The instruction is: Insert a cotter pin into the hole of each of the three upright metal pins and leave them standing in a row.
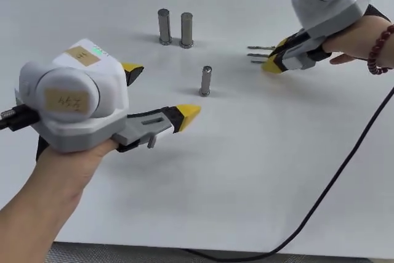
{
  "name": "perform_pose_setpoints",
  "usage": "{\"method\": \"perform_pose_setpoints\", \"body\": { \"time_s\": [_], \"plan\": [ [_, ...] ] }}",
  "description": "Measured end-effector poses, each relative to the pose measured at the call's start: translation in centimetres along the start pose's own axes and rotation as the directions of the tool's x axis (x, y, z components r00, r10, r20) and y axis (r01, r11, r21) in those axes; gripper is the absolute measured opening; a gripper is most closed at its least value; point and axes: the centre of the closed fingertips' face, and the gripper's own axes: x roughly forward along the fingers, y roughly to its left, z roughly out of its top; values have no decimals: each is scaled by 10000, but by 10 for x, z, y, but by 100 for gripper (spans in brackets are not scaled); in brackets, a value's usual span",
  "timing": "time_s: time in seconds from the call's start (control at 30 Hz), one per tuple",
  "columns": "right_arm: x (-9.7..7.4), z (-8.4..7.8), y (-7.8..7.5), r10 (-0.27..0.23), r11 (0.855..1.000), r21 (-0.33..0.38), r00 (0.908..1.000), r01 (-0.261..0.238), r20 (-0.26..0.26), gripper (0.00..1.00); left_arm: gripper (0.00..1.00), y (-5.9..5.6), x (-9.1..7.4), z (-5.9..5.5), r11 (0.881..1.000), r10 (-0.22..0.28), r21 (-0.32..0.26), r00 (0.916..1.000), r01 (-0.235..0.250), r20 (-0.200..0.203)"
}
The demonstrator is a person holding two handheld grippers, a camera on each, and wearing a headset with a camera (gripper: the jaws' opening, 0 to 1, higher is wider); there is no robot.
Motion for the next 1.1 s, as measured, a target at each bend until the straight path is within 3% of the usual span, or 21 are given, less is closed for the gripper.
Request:
{"method": "perform_pose_setpoints", "body": {
  "time_s": [0.33,0.6,0.8,1.0,1.07,1.1],
  "plan": [
    [-2,-4,5,238,9990,-359,9971,-265,-724,7,62,6,0,-2,9999,127,-80,9999,-128,-104],
    [-4,-8,8,263,9918,-1197,9870,-456,-1585,3,61,9,0,-3,9998,173,-127,9997,-175,-155],
    [-4,-8,8,18,9784,-2021,9794,-435,-2020,0,61,11,1,-3,9997,155,-192,9997,-159,-171],
    [-2,-8,7,-297,9547,-2939,9681,-463,-2490,0,61,11,0,-6,9999,117,-120,9993,-122,-347],
    [-2,-7,5,-296,9555,-2911,9670,-469,-2532,0,61,10,1,-6,9999,88,-119,9994,-92,-347],
    [-2,-7,4,-262,9660,-2553,9675,-401,-2514,0,61,10,0,-6,9999,80,-90,9993,-84,-366]
  ]
}}
